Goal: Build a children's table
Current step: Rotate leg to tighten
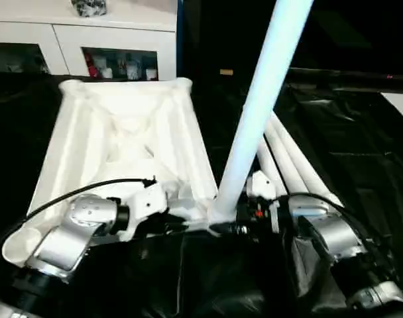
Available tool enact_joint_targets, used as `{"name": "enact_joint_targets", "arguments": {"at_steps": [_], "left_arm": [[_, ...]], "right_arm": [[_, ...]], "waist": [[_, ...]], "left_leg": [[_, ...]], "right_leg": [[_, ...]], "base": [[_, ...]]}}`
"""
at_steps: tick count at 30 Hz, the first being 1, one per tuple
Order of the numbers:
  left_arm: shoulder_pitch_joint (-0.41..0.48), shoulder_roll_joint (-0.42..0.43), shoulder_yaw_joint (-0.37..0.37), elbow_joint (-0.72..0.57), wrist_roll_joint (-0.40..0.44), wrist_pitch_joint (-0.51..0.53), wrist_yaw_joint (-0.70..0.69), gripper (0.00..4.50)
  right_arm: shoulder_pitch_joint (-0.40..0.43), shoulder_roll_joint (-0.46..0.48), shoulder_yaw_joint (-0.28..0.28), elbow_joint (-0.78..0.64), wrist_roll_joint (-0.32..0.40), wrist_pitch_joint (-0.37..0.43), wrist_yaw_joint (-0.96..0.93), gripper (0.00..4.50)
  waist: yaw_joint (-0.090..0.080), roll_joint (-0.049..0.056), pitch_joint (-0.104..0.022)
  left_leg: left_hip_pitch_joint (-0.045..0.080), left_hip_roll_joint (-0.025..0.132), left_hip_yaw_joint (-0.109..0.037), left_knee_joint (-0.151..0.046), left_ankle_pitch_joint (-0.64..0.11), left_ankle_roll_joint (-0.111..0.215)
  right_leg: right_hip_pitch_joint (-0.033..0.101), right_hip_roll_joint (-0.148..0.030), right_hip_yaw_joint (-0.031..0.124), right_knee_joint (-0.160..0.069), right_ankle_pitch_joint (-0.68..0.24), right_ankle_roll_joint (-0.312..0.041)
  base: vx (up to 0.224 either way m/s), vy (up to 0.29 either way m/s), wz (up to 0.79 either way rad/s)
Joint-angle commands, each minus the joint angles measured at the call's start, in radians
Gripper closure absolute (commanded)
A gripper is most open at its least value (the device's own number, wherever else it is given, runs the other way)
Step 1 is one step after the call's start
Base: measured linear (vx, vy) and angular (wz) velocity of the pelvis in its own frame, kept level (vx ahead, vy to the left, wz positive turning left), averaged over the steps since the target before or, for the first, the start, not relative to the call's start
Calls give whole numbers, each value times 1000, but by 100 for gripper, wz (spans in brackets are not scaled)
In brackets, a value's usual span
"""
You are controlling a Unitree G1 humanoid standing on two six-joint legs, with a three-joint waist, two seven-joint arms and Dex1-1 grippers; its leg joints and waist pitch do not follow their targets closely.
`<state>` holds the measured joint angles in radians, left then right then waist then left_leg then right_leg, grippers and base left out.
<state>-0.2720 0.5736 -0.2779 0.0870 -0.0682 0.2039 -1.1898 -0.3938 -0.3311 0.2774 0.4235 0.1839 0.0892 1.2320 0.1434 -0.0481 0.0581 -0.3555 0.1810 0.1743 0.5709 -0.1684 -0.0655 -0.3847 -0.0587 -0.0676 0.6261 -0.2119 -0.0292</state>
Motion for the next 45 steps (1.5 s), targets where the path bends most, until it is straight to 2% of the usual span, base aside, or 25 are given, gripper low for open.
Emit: {"name": "enact_joint_targets", "arguments": {"at_steps": [1,2,8,10,14,15,18,20,22,24,26,28,29,30,31,32,36,37,40,43,45], "left_arm": [[-20,-3,-2,4,-5,-13,8,450],[-22,2,-3,9,-7,-19,-5,450],[-21,13,-1,12,-17,-28,-16,450],[-16,12,4,7,-18,-28,-11,450],[6,-23,33,-25,-13,9,79,450],[8,-34,37,-31,-9,19,104,450],[15,-64,43,-50,8,50,170,450],[22,-100,48,-70,21,80,234,450],[30,-151,49,-92,41,108,312,450],[33,-175,47,-101,53,120,350,450],[37,-227,39,-128,70,170,422,450],[38,-244,37,-137,74,184,442,450],[38,-260,33,-147,78,197,458,450],[39,-264,29,-153,79,203,463,450],[40,-267,27,-156,79,208,465,450],[41,-268,25,-158,80,208,465,450],[43,-262,15,-157,83,202,453,450],[44,-256,13,-160,81,200,443,450],[47,-239,8,-165,77,192,417,450],[46,-210,3,-159,66,168,372,450],[40,-160,3,-139,52,132,300,450]], "right_arm": [[9,-1,38,-45,11,12,56,112],[16,-8,54,-60,10,20,68,117],[26,2,67,-74,4,39,67,167],[28,9,67,-72,1,39,59,170],[16,63,36,-31,-12,57,-59,177],[8,81,25,-12,-19,56,-102,177],[-20,131,-3,57,-54,50,-241,178],[-46,175,-26,125,-82,36,-360,178],[-75,229,-56,196,-96,25,-485,178],[-87,254,-69,224,-96,19,-534,178],[-116,305,-103,277,-104,21,-655,178],[-123,319,-111,290,-104,18,-681,178],[-132,331,-116,308,-112,3,-712,178],[-137,337,-124,322,-108,-4,-715,178],[-140,342,-133,331,-99,-4,-710,122],[-141,345,-139,334,-91,-4,-706,108],[-143,342,-142,333,-84,-7,-685,87],[-144,336,-134,332,-95,-19,-681,75],[-140,316,-113,322,-110,-45,-646,75],[-118,281,-87,277,-104,-58,-539,75],[-77,214,-42,192,-85,-60,-375,75]], "waist": [[-2,10,-57],[-1,9,-57],[1,8,-59],[1,8,-58],[-3,7,-56],[-4,7,-54],[-12,6,-50],[-33,6,-49],[-39,6,-52],[-42,5,-50],[-44,5,-51],[-48,7,-54],[-45,6,-56],[-45,6,-57],[-45,5,-58],[-44,5,-59],[-42,8,-64],[-40,9,-62],[-36,10,-61],[-30,9,-57],[-23,9,-57]], "left_leg": [[11,57,-19,-66,-249,26],[11,57,-19,-66,-246,25],[10,58,-19,-65,-229,27],[10,57,-19,-66,-232,24],[9,56,-20,-67,-243,17],[11,56,-21,-68,-263,8],[11,56,-25,-73,-300,-10],[9,55,-31,-77,-330,-35],[10,58,-33,-77,-333,-41],[15,53,-30,-73,-343,-34],[13,54,-28,-73,-312,-22],[10,54,-28,-73,-299,-24],[13,54,-25,-70,-291,-18],[13,53,-23,-69,-282,-15],[11,52,-21,-67,-259,-4],[6,51,-21,-66,-239,4],[5,51,-20,-63,-183,21],[7,51,-18,-63,-189,23],[8,52,-18,-65,-204,18],[11,53,-18,-66,-242,17],[15,54,-17,-67,-258,20]], "right_leg": [[37,-92,59,-86,-230,-171],[37,-92,59,-86,-231,-170],[37,-92,58,-81,-205,-175],[37,-93,58,-82,-208,-175],[36,-94,59,-85,-237,-170],[35,-95,58,-88,-270,-167],[34,-97,58,-95,-358,-144],[33,-101,55,-100,-427,-130],[33,-101,55,-98,-425,-127],[27,-100,58,-105,-443,-122],[27,-97,61,-101,-384,-134],[31,-95,59,-95,-344,-143],[29,-94,61,-94,-312,-147],[29,-94,62,-92,-288,-153],[31,-92,62,-88,-242,-163],[35,-91,61,-84,-211,-167],[40,-88,59,-73,-108,-182],[39,-88,59,-75,-107,-187],[39,-89,59,-78,-136,-182],[38,-90,60,-86,-192,-166],[34,-89,62,-88,-213,-155]], "base": [[0,0,0],[0,0,0],[0,0,0],[0,0,0],[0,0,0],[0,0,0],[0,0,0],[0,0,0],[0,0,0],[0,0,0],[0,0,0],[0,0,0],[0,0,0],[0,0,0],[0,0,0],[0,0,0],[0,0,0],[0,0,0],[0,0,0],[0,0,0],[0,0,0]]}}
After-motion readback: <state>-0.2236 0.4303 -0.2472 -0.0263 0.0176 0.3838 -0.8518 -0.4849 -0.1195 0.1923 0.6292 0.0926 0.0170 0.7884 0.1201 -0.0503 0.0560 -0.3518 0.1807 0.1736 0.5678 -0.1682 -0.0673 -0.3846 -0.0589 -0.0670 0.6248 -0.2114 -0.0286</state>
